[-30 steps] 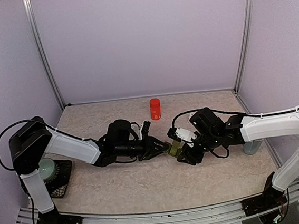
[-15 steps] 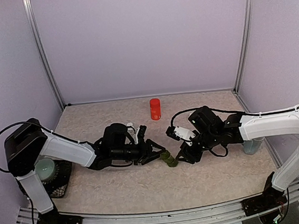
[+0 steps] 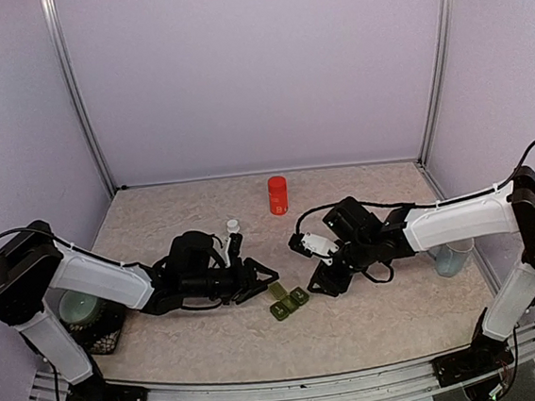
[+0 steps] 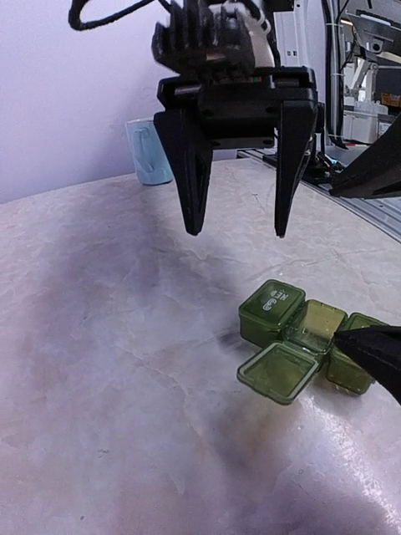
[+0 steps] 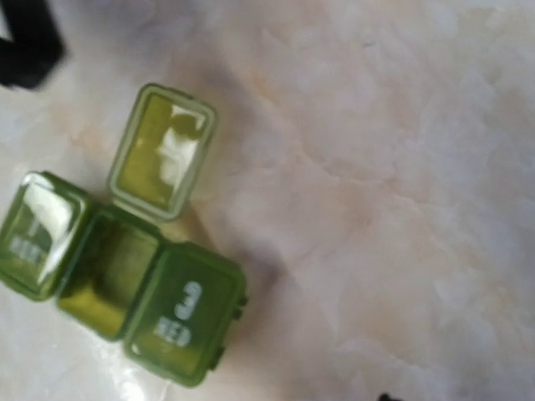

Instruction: Sort the pills into containers

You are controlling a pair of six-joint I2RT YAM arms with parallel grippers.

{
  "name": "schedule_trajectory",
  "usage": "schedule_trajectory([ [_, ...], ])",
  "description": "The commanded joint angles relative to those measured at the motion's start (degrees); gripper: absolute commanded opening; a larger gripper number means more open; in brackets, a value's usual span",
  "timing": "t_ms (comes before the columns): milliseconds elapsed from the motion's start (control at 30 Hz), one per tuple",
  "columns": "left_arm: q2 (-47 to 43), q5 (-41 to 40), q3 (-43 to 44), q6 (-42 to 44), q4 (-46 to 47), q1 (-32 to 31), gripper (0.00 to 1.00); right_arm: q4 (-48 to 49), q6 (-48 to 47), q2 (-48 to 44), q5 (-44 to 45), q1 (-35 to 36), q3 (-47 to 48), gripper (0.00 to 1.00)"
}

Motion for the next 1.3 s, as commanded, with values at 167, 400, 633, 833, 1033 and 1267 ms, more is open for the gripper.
schedule_trajectory([
  [167, -5.38, -4.82, -4.42, 0.51, -1.61, -0.38, 0.52, 3.48, 7.26, 1.79, -2.15, -1.05, -0.59, 0.57],
  [400, -5.96, -5.46, -6.84, 0.08, -0.61, -0.50, 0.55, 5.76, 7.84, 3.27, -3.10, 0.75, -4.39, 0.62],
  [633, -7.27, -6.74, -6.83, 0.70, -2.00, -0.50, 0.59, 8.73, 9.21, 6.78, -1.16, 1.39, -4.92, 0.64],
  [833, -7.94, -7.09, -7.08, 0.97, -2.44, -0.39, 0.61, 9.29, 9.51, 10.55, 1.99, 1.53, -0.37, 0.66],
  [1033, -11.31, -8.80, -6.79, 2.75, -5.55, -0.32, 0.62, 4.58, 7.24, 7.97, 10.58, 0.58, 1.85, 0.70],
  [1267, -19.63, -15.08, -3.93, 8.43, -14.76, -0.66, 0.97, -0.19, 9.12, -3.07, 12.52, -9.24, 4.51, 1.00],
])
